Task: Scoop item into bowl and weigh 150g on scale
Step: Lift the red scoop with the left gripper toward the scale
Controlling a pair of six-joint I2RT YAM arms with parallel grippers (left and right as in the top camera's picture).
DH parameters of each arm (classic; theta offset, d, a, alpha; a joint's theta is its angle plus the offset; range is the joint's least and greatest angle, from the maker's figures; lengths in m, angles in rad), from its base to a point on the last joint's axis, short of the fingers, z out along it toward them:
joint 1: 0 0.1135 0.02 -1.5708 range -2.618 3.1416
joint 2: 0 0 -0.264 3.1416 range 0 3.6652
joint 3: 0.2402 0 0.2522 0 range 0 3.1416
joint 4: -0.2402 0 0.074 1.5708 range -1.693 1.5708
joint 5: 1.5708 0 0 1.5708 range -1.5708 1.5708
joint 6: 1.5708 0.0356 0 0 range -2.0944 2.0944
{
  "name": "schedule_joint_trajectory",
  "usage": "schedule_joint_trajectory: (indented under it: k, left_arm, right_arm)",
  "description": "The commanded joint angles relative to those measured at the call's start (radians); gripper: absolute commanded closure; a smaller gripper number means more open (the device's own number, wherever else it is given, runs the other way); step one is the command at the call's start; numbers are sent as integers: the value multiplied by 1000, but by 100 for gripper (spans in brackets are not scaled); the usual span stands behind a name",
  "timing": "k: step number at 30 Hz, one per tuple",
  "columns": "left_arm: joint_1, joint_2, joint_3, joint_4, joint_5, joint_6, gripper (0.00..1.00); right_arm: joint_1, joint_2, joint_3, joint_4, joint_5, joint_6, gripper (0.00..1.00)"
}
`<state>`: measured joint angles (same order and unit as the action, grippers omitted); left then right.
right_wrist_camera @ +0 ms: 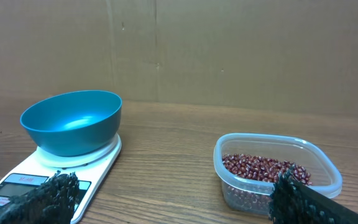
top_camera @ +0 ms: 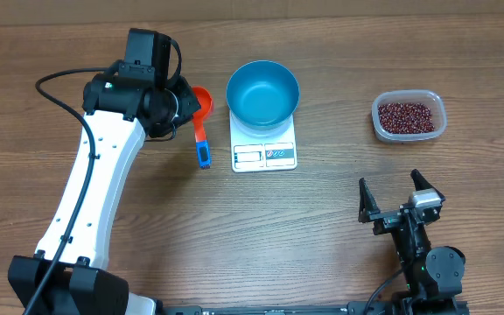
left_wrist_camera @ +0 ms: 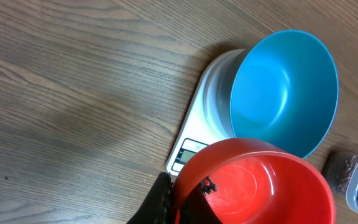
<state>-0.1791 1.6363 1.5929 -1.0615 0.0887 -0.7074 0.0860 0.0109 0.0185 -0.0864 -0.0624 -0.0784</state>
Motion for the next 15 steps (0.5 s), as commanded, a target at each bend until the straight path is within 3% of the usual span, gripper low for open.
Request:
schedule_joint_trajectory:
  k: [1,15]
  left_arm:
    - [-5,-28,19,9,-21,-52,96]
    - [-5,-27,19,47,-19,-106,96]
  right_arm:
    - [5,-8,-11,6,10,5,0]
    - [5,-8,-11,6,10,5,0]
